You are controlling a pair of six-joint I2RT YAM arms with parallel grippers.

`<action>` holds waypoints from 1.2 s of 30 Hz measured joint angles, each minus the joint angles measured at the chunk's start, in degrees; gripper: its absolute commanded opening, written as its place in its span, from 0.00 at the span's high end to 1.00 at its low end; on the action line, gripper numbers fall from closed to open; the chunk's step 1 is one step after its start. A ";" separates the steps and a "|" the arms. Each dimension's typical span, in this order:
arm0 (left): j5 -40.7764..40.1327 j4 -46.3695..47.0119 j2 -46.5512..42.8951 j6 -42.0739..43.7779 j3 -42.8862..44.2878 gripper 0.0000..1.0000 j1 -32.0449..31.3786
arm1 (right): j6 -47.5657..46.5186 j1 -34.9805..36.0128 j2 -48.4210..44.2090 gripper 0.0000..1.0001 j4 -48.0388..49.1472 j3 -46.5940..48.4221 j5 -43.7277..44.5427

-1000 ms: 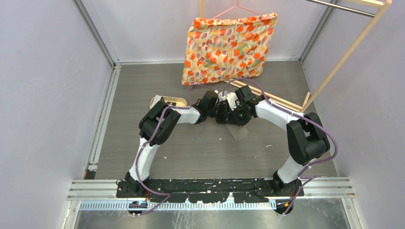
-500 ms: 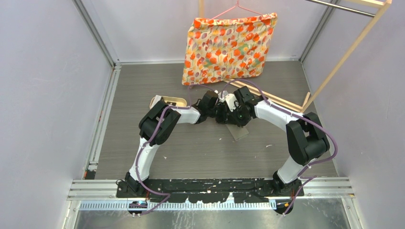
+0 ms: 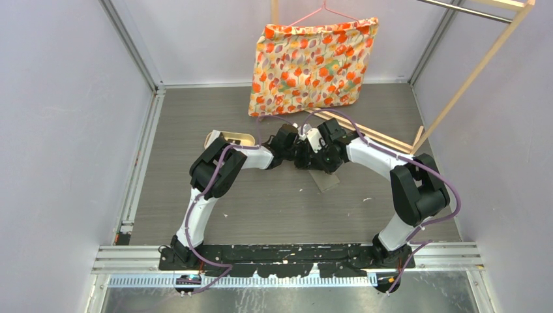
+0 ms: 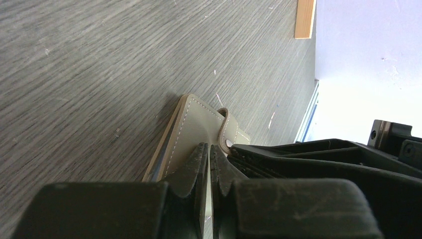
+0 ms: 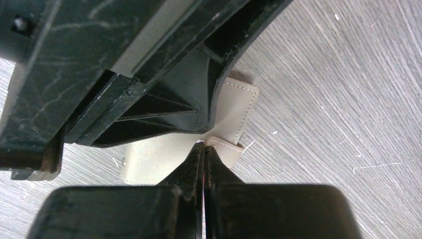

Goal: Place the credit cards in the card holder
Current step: Close the card holder at the center of the board.

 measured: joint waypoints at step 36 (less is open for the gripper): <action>0.46 1.49 0.00 -0.31 -0.87 0.92 0.37 | 1.20 1.07 0.90 0.99 1.25 -0.35 0.66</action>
